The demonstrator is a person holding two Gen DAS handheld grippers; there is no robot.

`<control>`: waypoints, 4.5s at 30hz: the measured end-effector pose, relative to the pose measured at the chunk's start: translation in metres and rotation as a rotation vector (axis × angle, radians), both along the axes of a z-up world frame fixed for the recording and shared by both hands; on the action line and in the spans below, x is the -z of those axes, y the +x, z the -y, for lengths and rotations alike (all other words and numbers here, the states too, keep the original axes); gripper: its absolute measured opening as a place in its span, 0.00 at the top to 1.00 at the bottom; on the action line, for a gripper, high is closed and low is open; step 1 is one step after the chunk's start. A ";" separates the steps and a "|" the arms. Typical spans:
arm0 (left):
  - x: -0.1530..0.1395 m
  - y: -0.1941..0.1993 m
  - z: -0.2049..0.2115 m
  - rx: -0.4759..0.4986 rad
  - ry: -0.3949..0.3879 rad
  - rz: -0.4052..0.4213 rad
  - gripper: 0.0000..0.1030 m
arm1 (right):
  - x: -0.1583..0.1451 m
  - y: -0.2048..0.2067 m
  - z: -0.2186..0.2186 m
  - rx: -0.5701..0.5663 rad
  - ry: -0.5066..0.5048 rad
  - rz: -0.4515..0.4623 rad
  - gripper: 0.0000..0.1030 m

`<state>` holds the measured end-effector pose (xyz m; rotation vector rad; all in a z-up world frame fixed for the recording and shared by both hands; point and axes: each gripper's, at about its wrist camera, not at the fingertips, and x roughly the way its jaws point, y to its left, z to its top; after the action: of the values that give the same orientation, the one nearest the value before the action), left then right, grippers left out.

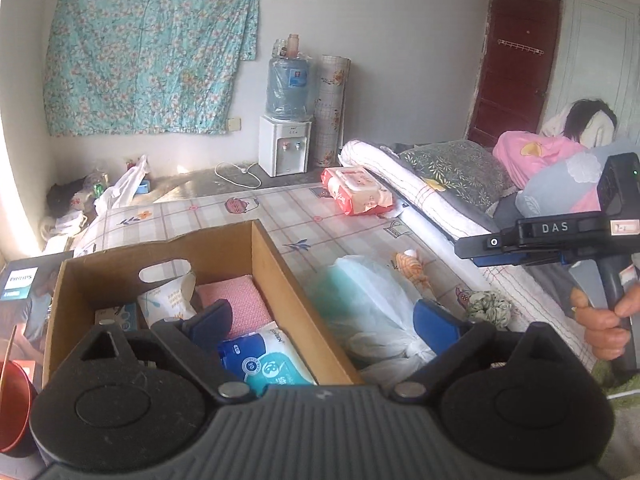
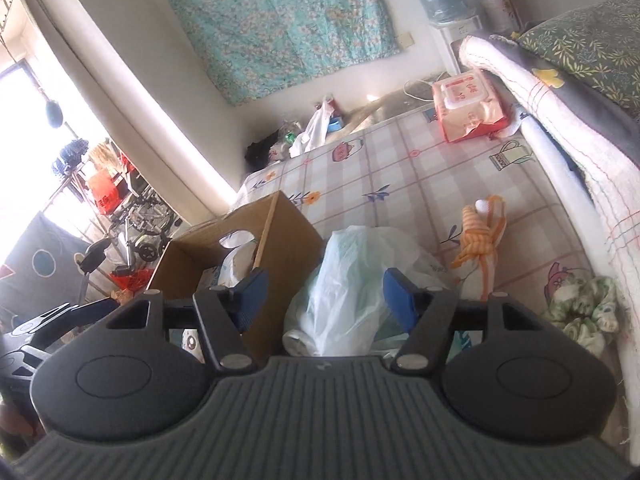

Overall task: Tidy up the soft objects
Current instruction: 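Move the right tool to the orange-and-white striped rolled towel, then close the right tool on the striped rolled towel, then carry the striped towel with the right tool into the box and release, then move the right tool over the gold packet while the left tool closes on the green scrunchie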

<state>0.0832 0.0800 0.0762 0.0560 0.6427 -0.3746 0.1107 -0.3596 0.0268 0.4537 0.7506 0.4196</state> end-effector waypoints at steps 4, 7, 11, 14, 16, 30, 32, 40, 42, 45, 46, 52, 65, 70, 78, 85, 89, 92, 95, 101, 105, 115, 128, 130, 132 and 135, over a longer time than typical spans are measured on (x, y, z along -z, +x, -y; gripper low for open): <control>0.000 0.037 0.045 0.111 0.065 -0.037 0.05 | 0.021 0.036 0.032 0.074 -0.006 -0.057 0.36; 0.015 0.076 0.085 0.179 0.127 -0.083 0.05 | 0.043 0.063 0.046 0.096 -0.008 -0.125 0.36; 0.036 0.127 0.124 0.224 0.124 -0.177 0.06 | 0.066 0.094 0.059 0.114 0.019 -0.201 0.36; 0.058 0.166 0.155 0.251 0.114 -0.280 0.13 | 0.080 0.116 0.070 0.139 0.030 -0.230 0.36; 0.072 0.183 0.175 0.285 0.139 -0.321 0.15 | 0.087 0.129 0.076 0.147 0.052 -0.254 0.36; 0.148 0.252 0.247 0.349 0.228 -0.580 0.47 | 0.157 0.199 0.078 0.113 0.107 -0.427 0.51; 0.154 0.255 0.248 0.339 0.221 -0.606 0.53 | 0.166 0.203 0.075 0.101 0.115 -0.444 0.53; 0.152 0.256 0.247 0.303 0.183 -0.617 0.59 | 0.176 0.199 0.069 0.094 0.147 -0.417 0.62; 0.142 0.250 0.246 0.300 0.177 -0.592 0.59 | 0.168 0.193 0.070 0.098 0.150 -0.396 0.62; 0.119 0.235 0.242 0.301 0.156 -0.528 0.59 | 0.140 0.184 0.066 0.102 0.132 -0.339 0.62; 0.109 0.229 0.240 0.305 0.151 -0.500 0.59 | 0.130 0.180 0.065 0.102 0.128 -0.318 0.62; 0.051 0.191 0.219 0.305 0.112 -0.371 0.60 | 0.068 0.147 0.060 0.081 0.135 -0.192 0.62; -0.036 0.085 0.088 0.127 0.063 -0.175 0.60 | -0.037 0.059 -0.044 -0.170 0.178 -0.047 0.60; -0.032 0.050 0.016 -0.014 0.060 -0.195 0.60 | -0.042 0.044 -0.117 -0.335 0.206 -0.126 0.60; 0.012 0.004 -0.082 -0.211 0.009 -0.317 0.60 | -0.016 0.015 -0.240 -0.578 0.149 -0.317 0.59; 0.059 -0.018 -0.128 -0.316 0.034 -0.432 0.60 | 0.030 0.000 -0.303 -0.696 0.110 -0.457 0.59; 0.088 -0.022 -0.138 -0.312 0.059 -0.537 0.52 | 0.061 0.000 -0.329 -0.751 0.054 -0.535 0.58; 0.099 -0.023 -0.142 -0.315 0.045 -0.574 0.49 | 0.078 -0.001 -0.338 -0.756 0.034 -0.594 0.57; 0.099 -0.027 -0.143 -0.309 0.014 -0.577 0.47 | 0.085 -0.001 -0.344 -0.755 0.034 -0.613 0.57; 0.089 -0.031 -0.140 -0.310 0.002 -0.542 0.43 | 0.083 0.008 -0.341 -0.739 0.074 -0.573 0.52; 0.082 -0.035 -0.143 -0.327 -0.011 -0.527 0.41 | 0.085 0.012 -0.342 -0.732 0.089 -0.578 0.51; 0.059 -0.055 -0.127 -0.321 -0.112 -0.397 0.34 | 0.058 -0.003 -0.287 -0.660 0.199 -0.445 0.47; 0.033 -0.032 -0.039 -0.137 -0.061 -0.287 0.28 | -0.005 -0.063 -0.082 -0.267 0.122 0.005 0.28; 0.029 -0.022 -0.021 -0.103 -0.054 -0.287 0.28 | -0.005 -0.073 -0.047 -0.176 0.060 0.044 0.25; 0.025 -0.008 0.002 -0.053 -0.045 -0.296 0.28 | 0.001 -0.083 -0.016 -0.099 -0.007 0.061 0.22; 0.020 0.010 0.044 0.024 -0.023 -0.305 0.23 | 0.022 -0.095 0.021 0.007 -0.140 0.050 0.21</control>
<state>0.0931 0.0358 0.0563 -0.0160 0.9390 -0.4172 0.0155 -0.3807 0.0048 0.3135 0.7244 0.3675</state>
